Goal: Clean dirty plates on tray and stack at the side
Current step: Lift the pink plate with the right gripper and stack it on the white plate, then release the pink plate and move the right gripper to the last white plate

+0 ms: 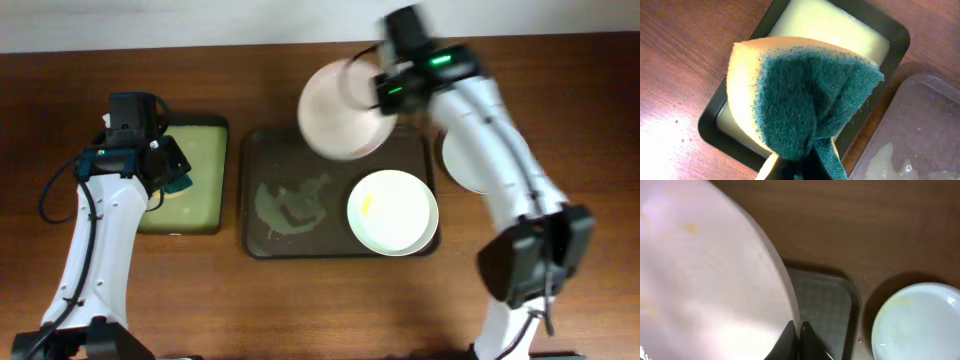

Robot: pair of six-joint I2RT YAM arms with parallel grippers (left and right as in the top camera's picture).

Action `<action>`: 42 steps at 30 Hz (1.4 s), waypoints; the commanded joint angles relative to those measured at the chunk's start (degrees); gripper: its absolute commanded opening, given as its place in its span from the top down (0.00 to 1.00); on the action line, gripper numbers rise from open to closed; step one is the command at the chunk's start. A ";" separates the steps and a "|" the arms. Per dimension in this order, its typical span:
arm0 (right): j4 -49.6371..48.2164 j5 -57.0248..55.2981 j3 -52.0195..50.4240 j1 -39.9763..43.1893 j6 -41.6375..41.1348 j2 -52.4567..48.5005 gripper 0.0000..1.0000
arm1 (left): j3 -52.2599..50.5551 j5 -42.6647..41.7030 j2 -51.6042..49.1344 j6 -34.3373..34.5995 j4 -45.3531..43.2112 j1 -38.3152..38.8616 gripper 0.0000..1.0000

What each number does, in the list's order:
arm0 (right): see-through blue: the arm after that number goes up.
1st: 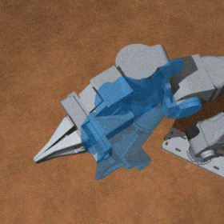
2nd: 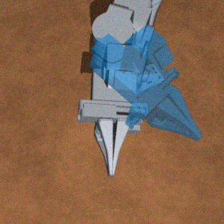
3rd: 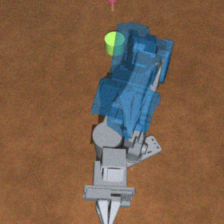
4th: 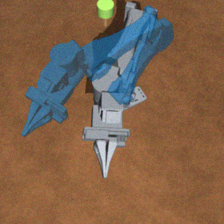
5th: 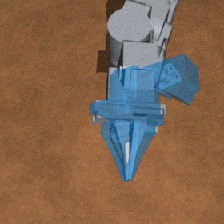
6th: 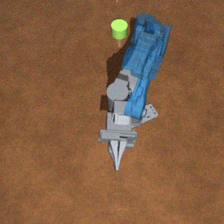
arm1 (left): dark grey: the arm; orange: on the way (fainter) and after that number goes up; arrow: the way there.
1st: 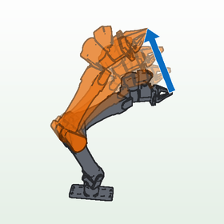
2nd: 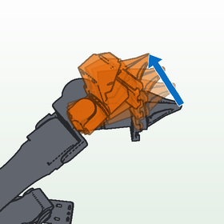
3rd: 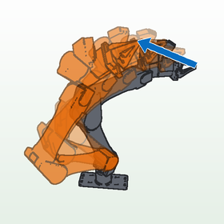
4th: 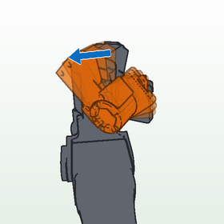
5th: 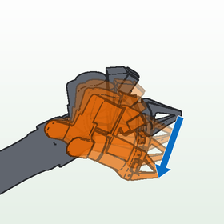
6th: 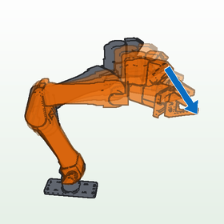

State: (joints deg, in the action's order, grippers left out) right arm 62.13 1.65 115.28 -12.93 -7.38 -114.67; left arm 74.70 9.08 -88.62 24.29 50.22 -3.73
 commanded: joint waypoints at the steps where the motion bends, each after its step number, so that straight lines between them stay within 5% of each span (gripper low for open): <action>1: 2.58 21.24 -1.09 15.82 -2.12 1.84 0.96 | 0.02 -0.33 0.20 0.07 -0.02 -0.20 1.00; 8: -2.01 21.07 -16.09 39.08 -2.16 -0.46 0.96 | 0.02 -0.33 0.20 0.09 -0.15 -0.20 1.00; 14: -9.18 20.59 -26.16 40.28 -2.19 -0.46 0.96 | 0.02 -0.33 0.20 0.09 -0.22 -0.20 1.00; 22: -8.39 12.87 -27.36 40.33 -2.16 -0.46 0.95 | 0.02 -0.35 0.20 0.09 -0.20 -0.20 1.00; 24: -8.37 12.90 -27.36 40.33 -2.16 -0.46 0.76 | 0.02 -0.35 0.20 0.09 -0.22 -0.20 1.00; 25: -8.31 12.90 -27.36 40.33 -2.16 -0.46 0.43 | 0.02 -0.35 0.20 0.09 -0.22 -0.20 1.00; 26: -8.13 13.18 -27.36 40.28 -2.16 -0.46 0.28 | 0.02 -0.35 0.20 0.09 -0.20 -0.20 1.00; 27: -7.91 14.32 -27.36 40.24 -2.14 -0.46 0.27 | 0.02 -0.35 0.20 0.09 -0.22 -0.20 1.00; 31: -5.60 29.99 -27.36 36.13 4.96 -0.46 0.28 | 0.02 -0.35 0.20 0.09 -0.24 -0.20 1.00; 35: -1.81 32.15 -27.36 25.22 17.70 -0.46 0.30 | 0.02 -0.35 0.20 0.09 -0.24 -0.20 1.00; 42: -0.79 11.72 -30.53 8.63 16.09 -0.46 0.36 | 0.02 -0.35 0.20 0.09 -0.24 -0.20 1.00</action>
State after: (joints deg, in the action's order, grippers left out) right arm 61.89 20.58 87.46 -1.34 9.43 -115.07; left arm 74.70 8.95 -88.62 24.29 50.15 -3.73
